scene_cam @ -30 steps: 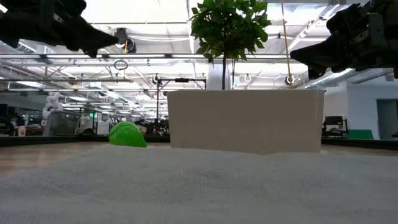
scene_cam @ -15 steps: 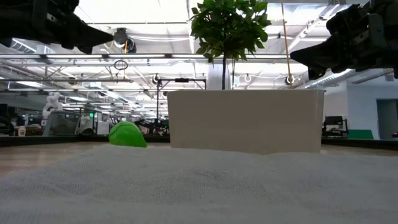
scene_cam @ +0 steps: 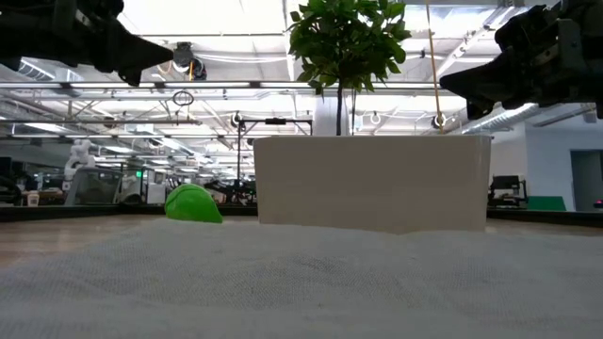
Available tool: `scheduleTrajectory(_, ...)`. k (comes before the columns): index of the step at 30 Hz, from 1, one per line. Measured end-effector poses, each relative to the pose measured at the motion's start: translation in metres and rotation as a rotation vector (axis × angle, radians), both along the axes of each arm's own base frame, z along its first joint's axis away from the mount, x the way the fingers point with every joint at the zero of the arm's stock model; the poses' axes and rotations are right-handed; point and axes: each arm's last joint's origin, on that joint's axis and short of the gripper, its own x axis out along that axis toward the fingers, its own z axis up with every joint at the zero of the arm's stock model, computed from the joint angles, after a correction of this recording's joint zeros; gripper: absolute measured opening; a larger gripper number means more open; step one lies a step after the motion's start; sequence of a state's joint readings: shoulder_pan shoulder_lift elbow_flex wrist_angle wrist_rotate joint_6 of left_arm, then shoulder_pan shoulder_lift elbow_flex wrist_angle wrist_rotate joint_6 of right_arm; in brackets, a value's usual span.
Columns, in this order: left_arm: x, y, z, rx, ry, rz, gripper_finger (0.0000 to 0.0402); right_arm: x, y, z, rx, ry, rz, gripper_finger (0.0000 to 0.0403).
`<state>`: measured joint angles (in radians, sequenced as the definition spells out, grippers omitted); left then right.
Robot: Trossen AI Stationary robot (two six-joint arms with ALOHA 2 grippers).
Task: Pick and placing Produce into tupperware
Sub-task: Put the pear into the basket
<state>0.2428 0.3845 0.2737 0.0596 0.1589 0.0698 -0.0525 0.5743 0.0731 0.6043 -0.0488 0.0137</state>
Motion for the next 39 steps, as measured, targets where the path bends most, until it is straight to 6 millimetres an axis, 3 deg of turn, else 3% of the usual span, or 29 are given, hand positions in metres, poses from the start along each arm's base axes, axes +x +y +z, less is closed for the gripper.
scheduleTrajectory(5,0.01,0.0,0.003,-0.03,0.014,-0.039,0.0003,0.0,0.0,0.001,0.0,-0.007,0.0,0.0)
scheduleTrajectory(17,0.039,0.002,0.037,-0.045,0.105,-0.062,0.001,0.0,0.0,0.001,0.0,-0.005,0.0,0.0)
scheduleTrajectory(33,0.057,-0.009,0.122,-0.002,0.035,-0.081,0.0004,0.0,0.0,0.001,0.0,-0.006,0.0,0.0)
scheduleTrajectory(39,0.069,-0.008,0.149,-0.033,0.126,-0.023,0.0002,0.0,0.0,0.001,0.0,-0.008,0.0,0.0)
